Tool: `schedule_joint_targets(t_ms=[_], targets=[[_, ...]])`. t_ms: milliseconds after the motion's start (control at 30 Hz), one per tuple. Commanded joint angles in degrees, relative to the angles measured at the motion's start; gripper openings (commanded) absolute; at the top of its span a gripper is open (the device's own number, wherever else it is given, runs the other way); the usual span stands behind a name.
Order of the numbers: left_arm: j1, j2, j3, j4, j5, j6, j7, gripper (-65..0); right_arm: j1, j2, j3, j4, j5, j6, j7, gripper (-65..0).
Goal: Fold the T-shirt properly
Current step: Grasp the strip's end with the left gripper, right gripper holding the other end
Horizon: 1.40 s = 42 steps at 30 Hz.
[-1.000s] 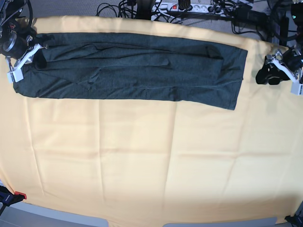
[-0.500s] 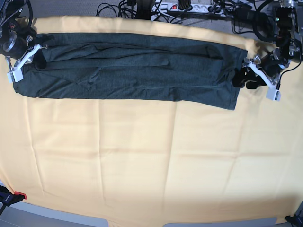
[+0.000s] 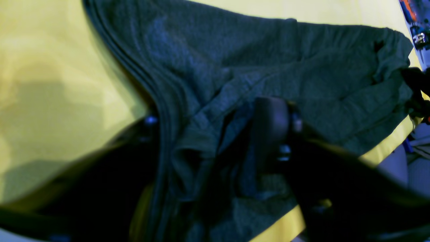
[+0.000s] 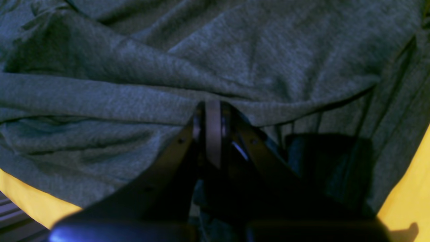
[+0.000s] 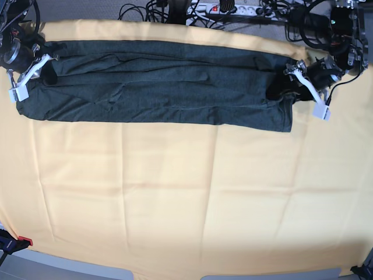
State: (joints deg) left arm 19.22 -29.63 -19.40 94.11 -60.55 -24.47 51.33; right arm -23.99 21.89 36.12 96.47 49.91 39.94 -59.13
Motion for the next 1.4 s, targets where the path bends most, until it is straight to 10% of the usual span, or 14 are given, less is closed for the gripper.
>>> schedule_joint_targets(t_ms=[0, 100, 533, 833, 1067, 1267, 1367], targets=[[0.2, -0.7, 0.0, 0.3, 1.4, 0.1, 1.2, -44.8, -0.1, 1.0, 0.3, 0.5, -0.2, 0.1, -0.4, -65.0], [-0.1, -0.7, 0.0, 0.3, 3.7, 1.4, -0.5, -65.0, -0.1, 1.0, 0.3, 0.5, -0.3, 0.1, -0.4, -65.0], [-1.9, -0.7, 0.0, 0.3, 4.1, 3.0, -1.5, -65.0, -0.1, 1.0, 0.3, 0.5, -0.3, 0.1, -0.5, -65.0], [-2.9, -0.7, 0.0, 0.5, -7.5, -7.6, 3.1, -65.0, -0.2, 1.0, 0.3, 0.5, -0.3, 0.1, -0.5, -65.0], [-2.9, -0.7, -0.2, 0.5, -3.3, -7.7, 2.6, -65.0, -0.1, 1.0, 0.3, 0.5, -0.3, 0.1, -0.5, -65.0], [-2.9, -1.0, -0.2, 0.5, -1.1, -7.4, 2.5, -31.3, -0.2, 1.0, 0.3, 0.5, -0.3, 0.1, -0.7, -65.0], [-2.9, -1.2, -0.2, 0.5, -0.8, -4.6, 2.8, -27.1, -0.1, 1.0, 0.3, 0.5, -0.3, 0.1, -1.1, -65.0]])
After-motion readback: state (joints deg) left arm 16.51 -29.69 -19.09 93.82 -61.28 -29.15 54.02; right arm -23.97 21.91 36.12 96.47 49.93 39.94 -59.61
